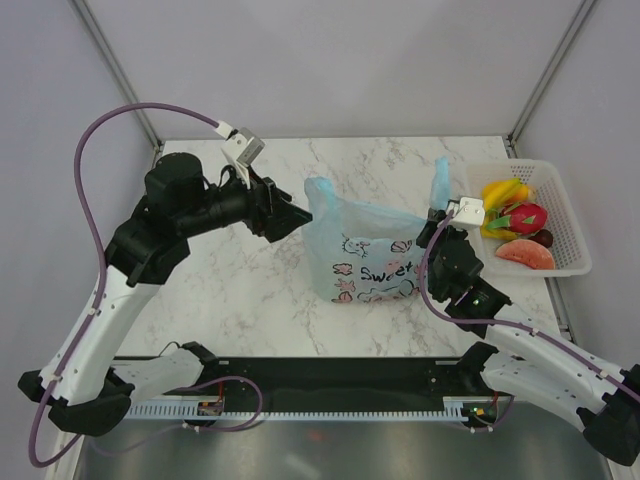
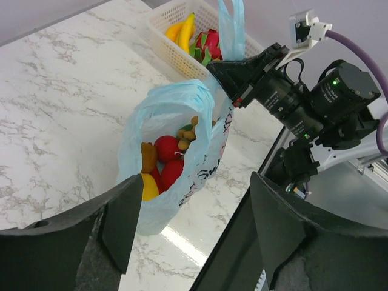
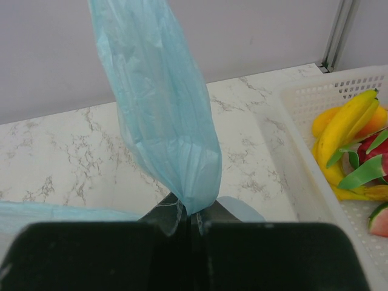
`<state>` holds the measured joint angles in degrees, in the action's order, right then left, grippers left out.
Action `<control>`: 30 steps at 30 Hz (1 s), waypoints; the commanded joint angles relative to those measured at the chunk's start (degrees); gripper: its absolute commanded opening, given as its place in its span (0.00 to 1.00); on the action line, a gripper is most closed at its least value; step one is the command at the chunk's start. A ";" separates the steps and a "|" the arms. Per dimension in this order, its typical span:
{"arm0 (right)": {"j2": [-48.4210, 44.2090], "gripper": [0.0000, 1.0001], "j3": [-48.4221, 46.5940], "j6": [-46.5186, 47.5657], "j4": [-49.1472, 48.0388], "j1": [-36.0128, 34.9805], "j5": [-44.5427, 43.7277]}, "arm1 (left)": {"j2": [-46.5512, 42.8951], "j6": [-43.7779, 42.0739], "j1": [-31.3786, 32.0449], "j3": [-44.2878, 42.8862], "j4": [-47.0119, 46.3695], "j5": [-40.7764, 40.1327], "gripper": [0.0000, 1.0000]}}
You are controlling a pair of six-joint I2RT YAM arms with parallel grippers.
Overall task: Place the fake fruits into the plastic bag and tie a complex knot
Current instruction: Adjust the plastic bag at the center of the board.
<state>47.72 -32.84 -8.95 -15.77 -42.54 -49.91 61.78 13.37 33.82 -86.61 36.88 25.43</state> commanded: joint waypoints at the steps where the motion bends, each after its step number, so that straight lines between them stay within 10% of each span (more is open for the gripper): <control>1: -0.79 0.00 -0.21 0.16 -1.19 0.09 -1.07 | -1.57 -4.04 -0.25 0.72 3.28 -2.84 0.81; 3: -0.79 0.00 -0.29 0.07 -1.19 0.09 -1.07 | -3.41 -5.71 -0.25 3.27 2.76 -4.67 0.98; 13: -1.49 0.00 -0.47 -0.54 -0.84 0.09 0.43 | -16.34 -13.27 -0.16 34.12 -30.36 -5.92 1.00; 30: -3.69 0.00 -0.47 -1.60 0.12 0.09 1.83 | -6.15 -21.36 -0.07 41.17 -51.82 0.67 1.00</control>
<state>45.04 -32.82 -9.72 -15.31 -42.54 -48.97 55.13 -5.45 33.82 -46.94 -4.91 23.24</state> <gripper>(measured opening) 0.014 0.994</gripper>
